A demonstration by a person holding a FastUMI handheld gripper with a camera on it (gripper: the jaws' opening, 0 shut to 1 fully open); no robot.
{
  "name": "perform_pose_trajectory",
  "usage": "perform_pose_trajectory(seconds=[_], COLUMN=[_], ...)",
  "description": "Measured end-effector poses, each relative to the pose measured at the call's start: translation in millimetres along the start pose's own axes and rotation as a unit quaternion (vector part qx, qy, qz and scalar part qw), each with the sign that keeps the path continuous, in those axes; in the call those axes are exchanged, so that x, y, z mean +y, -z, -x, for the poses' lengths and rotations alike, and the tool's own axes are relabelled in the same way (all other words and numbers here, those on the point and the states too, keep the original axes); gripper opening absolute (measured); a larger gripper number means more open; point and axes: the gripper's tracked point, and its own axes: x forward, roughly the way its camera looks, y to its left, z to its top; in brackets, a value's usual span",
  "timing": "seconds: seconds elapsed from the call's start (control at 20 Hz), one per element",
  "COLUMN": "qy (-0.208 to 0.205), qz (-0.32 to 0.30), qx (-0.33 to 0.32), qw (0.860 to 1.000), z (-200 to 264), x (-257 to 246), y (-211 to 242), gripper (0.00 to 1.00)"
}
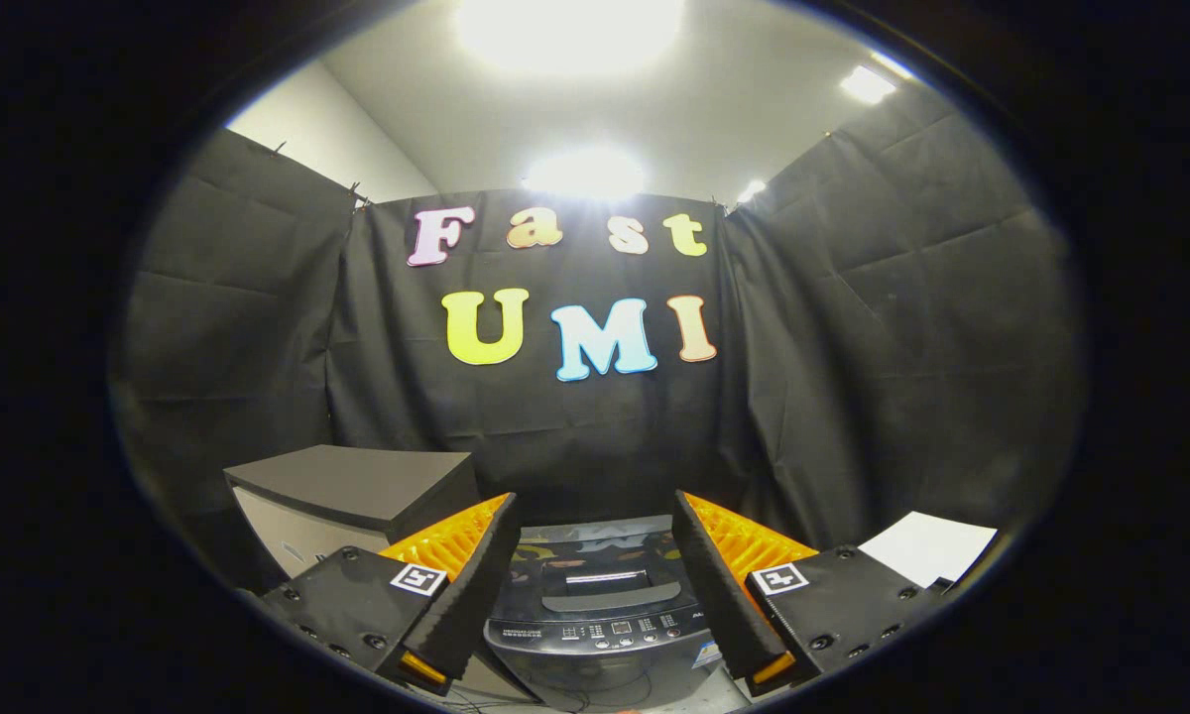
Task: Put the clothes into the washing machine and then close the washing machine lid.
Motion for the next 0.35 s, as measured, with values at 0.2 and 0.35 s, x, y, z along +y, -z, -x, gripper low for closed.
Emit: perform_pose_trajectory(seconds=[0.2,0.35], qy=[-0.005,-0.011], qz=[0.005,0.01], qx=[0.0,-0.002], qw=[1.0,1.0], z=[1.5,-3.6], x=[4.3,9.4], y=[-3.3,-5.4], gripper=[0.96,0.96])
